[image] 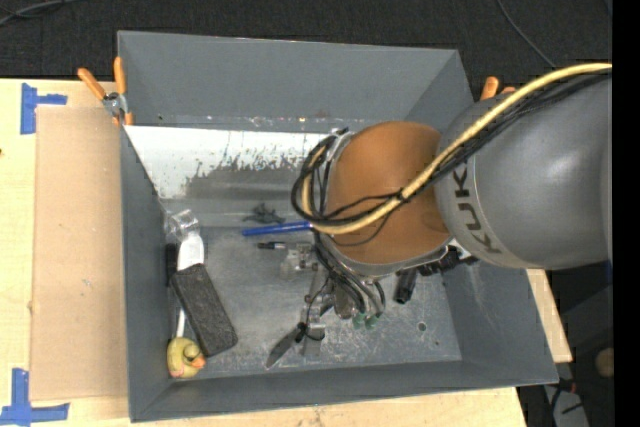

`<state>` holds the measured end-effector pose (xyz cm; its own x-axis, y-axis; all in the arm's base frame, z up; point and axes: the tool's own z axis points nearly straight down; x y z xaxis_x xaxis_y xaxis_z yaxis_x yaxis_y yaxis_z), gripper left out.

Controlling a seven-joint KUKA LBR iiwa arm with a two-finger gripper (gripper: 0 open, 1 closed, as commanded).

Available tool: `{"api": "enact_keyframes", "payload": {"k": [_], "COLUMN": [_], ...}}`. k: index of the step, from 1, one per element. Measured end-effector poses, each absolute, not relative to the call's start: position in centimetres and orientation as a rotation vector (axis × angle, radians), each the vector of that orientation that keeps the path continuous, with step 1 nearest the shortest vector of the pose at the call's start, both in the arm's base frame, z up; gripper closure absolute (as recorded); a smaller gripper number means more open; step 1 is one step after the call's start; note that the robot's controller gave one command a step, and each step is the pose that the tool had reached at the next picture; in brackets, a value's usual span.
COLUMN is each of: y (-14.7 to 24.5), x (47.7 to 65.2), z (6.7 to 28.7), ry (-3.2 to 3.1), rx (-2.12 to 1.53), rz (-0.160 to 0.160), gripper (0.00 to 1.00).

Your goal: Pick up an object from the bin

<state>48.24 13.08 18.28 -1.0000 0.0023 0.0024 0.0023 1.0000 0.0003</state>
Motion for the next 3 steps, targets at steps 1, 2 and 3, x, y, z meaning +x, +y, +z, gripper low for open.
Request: {"api": "enact_keyframes", "payload": {"k": [1,2,3], "y": [9.9,5.9,5.8], "x": [48.7,48.2,48.3], "z": [12.6,7.0,7.1], "ry": [-3.129,-3.120,-3.082], "rx": [0.245,0.471,0.676], "rz": [-0.001,-0.002,-0.004], "gripper": [0.00,0.00,0.00]}}
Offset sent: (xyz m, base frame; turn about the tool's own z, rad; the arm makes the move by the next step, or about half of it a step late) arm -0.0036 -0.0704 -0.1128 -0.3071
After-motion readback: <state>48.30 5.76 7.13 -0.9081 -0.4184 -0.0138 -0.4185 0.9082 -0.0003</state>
